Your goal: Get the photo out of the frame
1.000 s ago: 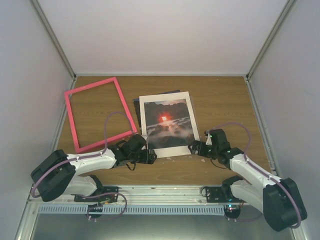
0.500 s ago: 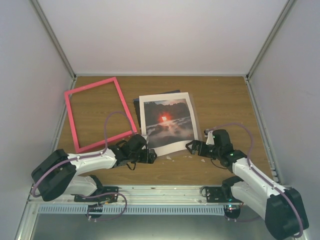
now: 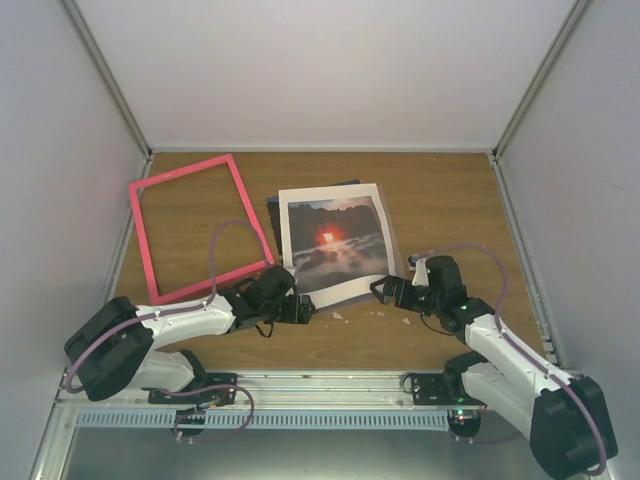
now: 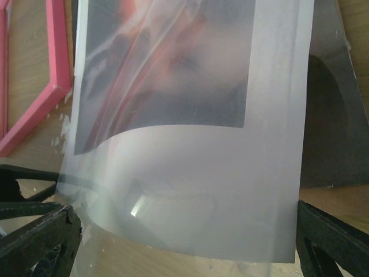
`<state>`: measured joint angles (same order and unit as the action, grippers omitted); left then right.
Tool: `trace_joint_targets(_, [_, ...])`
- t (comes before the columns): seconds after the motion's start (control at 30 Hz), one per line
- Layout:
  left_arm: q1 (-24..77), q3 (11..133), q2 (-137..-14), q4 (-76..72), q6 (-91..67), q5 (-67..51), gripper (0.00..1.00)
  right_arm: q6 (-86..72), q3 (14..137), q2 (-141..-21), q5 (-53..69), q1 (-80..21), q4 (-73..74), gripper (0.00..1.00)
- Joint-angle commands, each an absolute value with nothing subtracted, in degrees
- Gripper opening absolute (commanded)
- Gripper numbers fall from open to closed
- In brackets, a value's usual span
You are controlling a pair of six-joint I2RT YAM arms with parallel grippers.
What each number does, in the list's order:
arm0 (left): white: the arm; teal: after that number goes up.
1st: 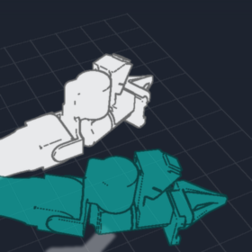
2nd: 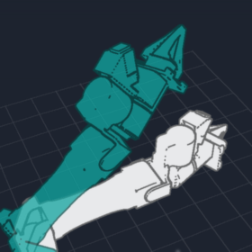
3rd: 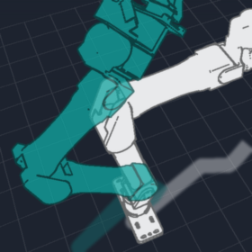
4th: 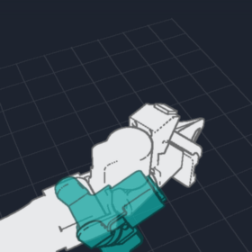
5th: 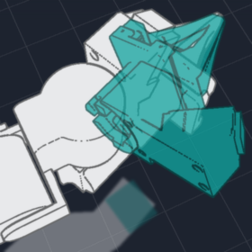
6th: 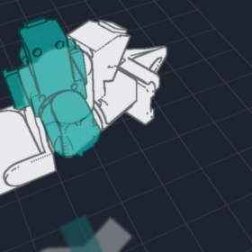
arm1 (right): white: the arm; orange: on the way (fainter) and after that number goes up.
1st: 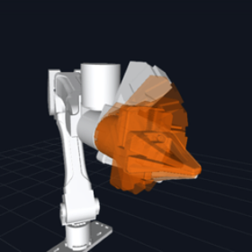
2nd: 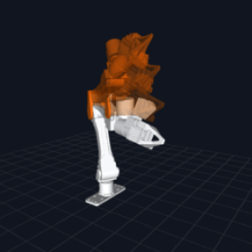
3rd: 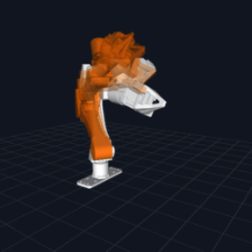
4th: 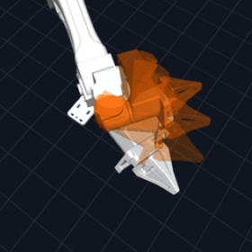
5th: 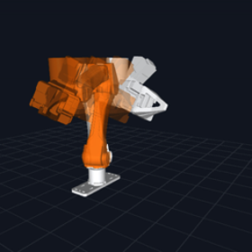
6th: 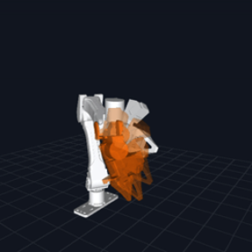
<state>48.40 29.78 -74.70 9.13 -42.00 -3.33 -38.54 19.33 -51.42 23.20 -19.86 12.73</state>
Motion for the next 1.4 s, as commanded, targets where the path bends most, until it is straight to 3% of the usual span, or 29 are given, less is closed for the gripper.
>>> trace_joint_targets(0.0, [48.87, 31.90, -74.43, 7.16, -41.41, -1.68, 0.84, -40.69, 21.29, -50.02, 23.92, -20.00, 10.37, 1.00])
trace_joint_targets(0.23, [48.79, 33.04, -74.11, 8.04, -40.61, -0.51, 0.84, -41.48, 21.04, -49.25, 23.32, -19.87, 8.76, 1.00])
trace_joint_targets(0.97, [46.58, 45.03, -86.66, 8.25, -35.70, 2.46, 0.85, -29.61, 31.05, -65.71, 14.53, -12.83, 8.00, 1.00])
trace_joint_targets(1.13, [46.32, 45.39, -87.71, 8.43, -35.38, 2.51, 0.85, -26.80, 33.48, -64.99, 9.06, -12.79, 13.73, 1.00])
trace_joint_targets(1.37, [45.64, 44.47, -85.71, 7.98, -36.05, 0.94, 0.86, -25.78, 32.63, -60.93, 10.41, -13.30, 18.74, 1.00])
